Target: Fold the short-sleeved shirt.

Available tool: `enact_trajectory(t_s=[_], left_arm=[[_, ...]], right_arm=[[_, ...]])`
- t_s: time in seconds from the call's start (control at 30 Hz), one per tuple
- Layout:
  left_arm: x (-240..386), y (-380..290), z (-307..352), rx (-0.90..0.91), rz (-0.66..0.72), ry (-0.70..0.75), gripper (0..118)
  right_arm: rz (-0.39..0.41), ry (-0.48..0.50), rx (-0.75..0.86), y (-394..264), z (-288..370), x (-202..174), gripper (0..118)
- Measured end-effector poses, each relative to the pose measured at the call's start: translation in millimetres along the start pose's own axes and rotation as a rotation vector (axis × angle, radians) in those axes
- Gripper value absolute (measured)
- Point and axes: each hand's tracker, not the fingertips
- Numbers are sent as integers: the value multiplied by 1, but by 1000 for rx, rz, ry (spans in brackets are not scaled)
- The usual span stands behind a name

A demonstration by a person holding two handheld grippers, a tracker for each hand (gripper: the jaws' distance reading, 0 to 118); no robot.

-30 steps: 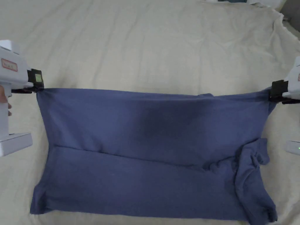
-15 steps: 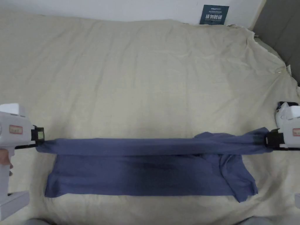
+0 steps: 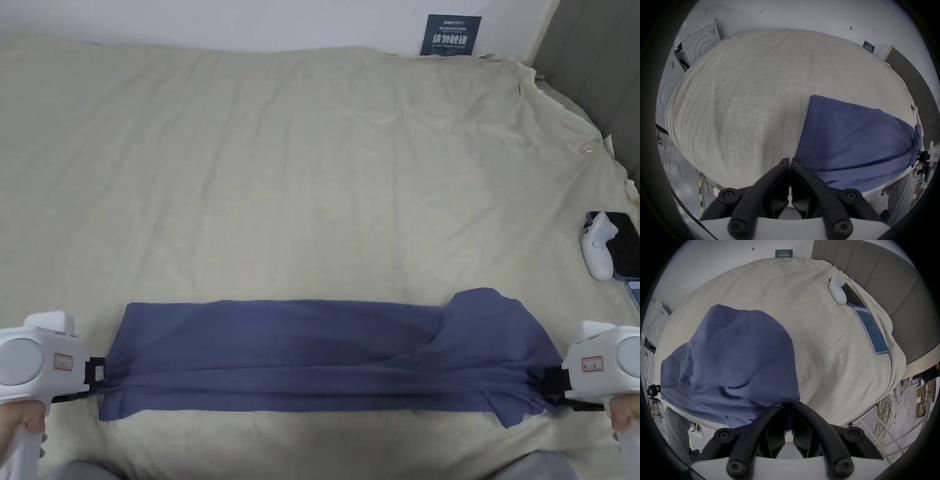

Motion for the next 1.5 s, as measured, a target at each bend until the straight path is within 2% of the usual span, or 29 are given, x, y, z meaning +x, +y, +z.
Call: enact_trajectory(t_s=[0.03,0.07,0.13,0.17,0.2,0.23,0.37,0.47,0.53,0.63,0.73,0.8,0.87,0.93,0.97,1.03,1.07,1.1,1.13,1.2,1.3,1.5], left_arm=[[0,0,1,2,-3,-3,6],[-2,0,4,5,3,-12,18],[-8,6,15,10,68,-17,68],[-10,9,19,17,80,7,88],[-14,14,27,50,97,40,106],[-17,20,36,96,119,59,111],[-20,49,74,230,184,45,112],[-7,64,106,405,193,6,112],[12,72,121,505,166,43,112],[46,69,139,651,92,111,112],[75,55,151,831,37,102,111],[87,45,153,913,-1,102,106],[99,36,156,972,-43,76,93],[105,30,156,994,-84,38,70],[108,28,156,983,-95,30,58],[113,22,156,983,-109,19,24],[115,20,156,986,-114,16,10],[117,19,155,986,-114,19,2],[117,17,154,990,-115,14,0],[117,18,152,972,-116,-8,0],[117,17,147,956,-120,-26,0],[114,18,143,939,-124,-41,0]], right_arm=[[-1,-1,0,1,0,1,4],[-1,0,1,3,2,1,9],[-2,-9,5,5,12,2,52],[8,-33,21,6,17,3,76],[50,-73,52,9,25,5,98],[78,-112,88,11,35,7,104],[140,-231,253,27,85,4,104],[155,-302,467,36,127,-8,104],[133,-263,639,37,156,-20,104],[41,-152,863,30,183,-37,109],[35,-57,1033,15,187,-52,117],[57,-52,1061,8,187,-65,117],[83,-24,1083,3,178,-72,116],[111,17,1125,-5,176,-81,111],[114,17,1133,-8,176,-86,104],[120,34,1141,-12,177,-93,67],[116,48,1142,-12,177,-94,46],[106,60,1132,-10,176,-99,23],[98,61,1129,-9,175,-101,9],[82,55,1124,-8,172,-103,0],[53,75,1105,-8,171,-105,0],[52,58,1078,-9,166,-106,0]])
